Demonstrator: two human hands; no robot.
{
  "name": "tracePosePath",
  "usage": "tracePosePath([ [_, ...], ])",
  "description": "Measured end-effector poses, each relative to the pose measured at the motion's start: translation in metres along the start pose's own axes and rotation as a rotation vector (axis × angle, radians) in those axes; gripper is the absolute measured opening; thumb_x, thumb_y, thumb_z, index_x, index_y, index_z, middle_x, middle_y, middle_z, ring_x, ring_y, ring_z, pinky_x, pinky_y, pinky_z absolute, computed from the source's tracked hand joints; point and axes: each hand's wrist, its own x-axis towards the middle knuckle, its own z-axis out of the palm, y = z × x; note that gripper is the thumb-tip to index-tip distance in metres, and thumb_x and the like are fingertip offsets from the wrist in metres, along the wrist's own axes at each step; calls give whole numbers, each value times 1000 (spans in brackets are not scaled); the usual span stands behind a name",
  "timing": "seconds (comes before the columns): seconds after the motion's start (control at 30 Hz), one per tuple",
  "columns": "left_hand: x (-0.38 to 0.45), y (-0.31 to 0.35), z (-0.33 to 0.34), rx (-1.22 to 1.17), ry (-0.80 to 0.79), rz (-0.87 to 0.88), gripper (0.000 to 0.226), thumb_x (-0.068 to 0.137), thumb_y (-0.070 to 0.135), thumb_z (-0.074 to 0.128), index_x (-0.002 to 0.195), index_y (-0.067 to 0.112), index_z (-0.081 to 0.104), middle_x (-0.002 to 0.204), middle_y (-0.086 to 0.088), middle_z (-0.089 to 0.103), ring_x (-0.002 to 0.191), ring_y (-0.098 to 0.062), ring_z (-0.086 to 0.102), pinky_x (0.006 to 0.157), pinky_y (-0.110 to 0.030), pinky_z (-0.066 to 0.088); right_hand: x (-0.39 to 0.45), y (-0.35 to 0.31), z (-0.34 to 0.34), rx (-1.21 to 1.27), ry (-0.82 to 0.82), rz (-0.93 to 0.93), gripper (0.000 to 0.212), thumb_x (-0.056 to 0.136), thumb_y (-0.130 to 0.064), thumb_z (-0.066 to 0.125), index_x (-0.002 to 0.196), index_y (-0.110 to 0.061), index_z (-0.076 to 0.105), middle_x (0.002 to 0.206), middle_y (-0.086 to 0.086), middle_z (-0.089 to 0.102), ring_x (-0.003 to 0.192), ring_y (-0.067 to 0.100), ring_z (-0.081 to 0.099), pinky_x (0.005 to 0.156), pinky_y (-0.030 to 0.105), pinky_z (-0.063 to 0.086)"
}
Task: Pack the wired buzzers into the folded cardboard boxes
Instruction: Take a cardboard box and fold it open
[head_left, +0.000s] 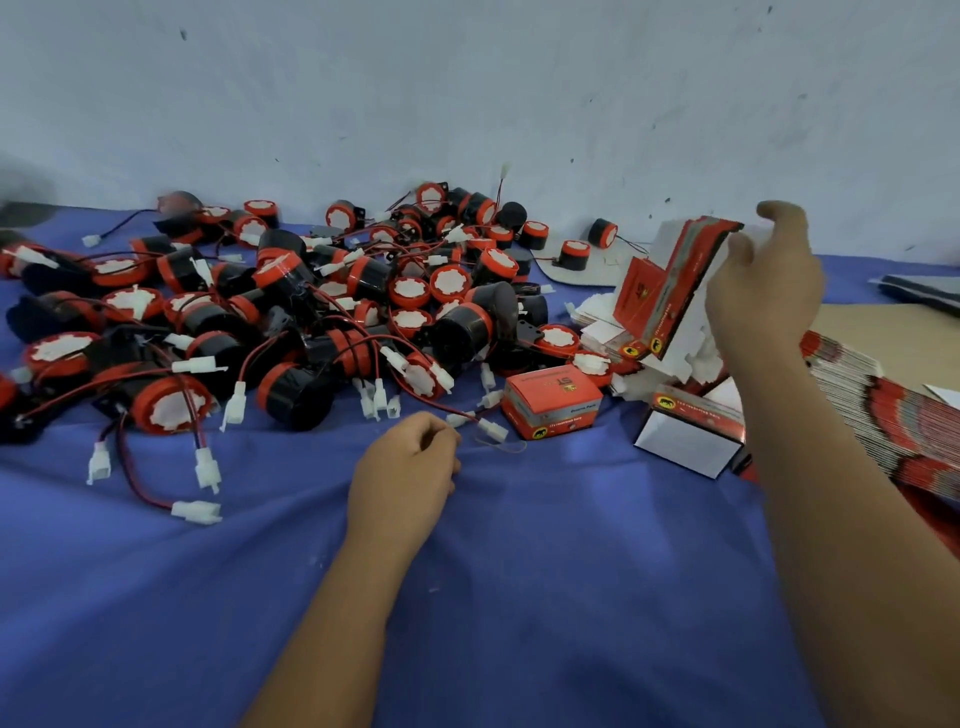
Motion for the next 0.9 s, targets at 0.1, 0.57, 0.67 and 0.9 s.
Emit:
tracePosePath([
  [0.1, 0, -1, 1, 21, 4, 12, 21, 98, 26, 49, 81, 26, 62, 73, 8, 66, 69, -25, 62, 68, -50, 54, 9, -9, -4, -78, -108, -150, 33, 100, -23, 45, 131, -13, 51, 110, 16, 65, 99, 35, 59, 79, 41, 43],
  [0.57, -3, -2, 4, 109, 2, 84, 19, 98, 27, 48, 84, 24, 60, 81, -6, 66, 81, -36, 61, 73, -56, 51, -68, -21, 66, -537, -537, -569, 29, 94, -30, 55, 95, -2, 62, 98, 19, 63, 101, 36, 51, 72, 38, 36],
  [0.67, 0, -4, 6, 69, -14, 86, 20, 99, 26, 49, 84, 26, 62, 76, 0, 67, 73, -26, 63, 68, -47, 54, -77, -40, 59, -691, -495, -695, 15, 93, -10, 53, 103, -3, 61, 101, 16, 63, 103, 34, 53, 63, 36, 34],
  [0.9, 11, 10, 11, -745, -136, -187, 23, 101, 27, 48, 98, 15, 68, 87, -5, 77, 81, -19, 75, 58, -26, 58, -115, -87, 36, -738, -523, -836, 20, 90, 1, 55, 109, -4, 61, 108, 14, 63, 102, 32, 60, 64, 35, 35],
])
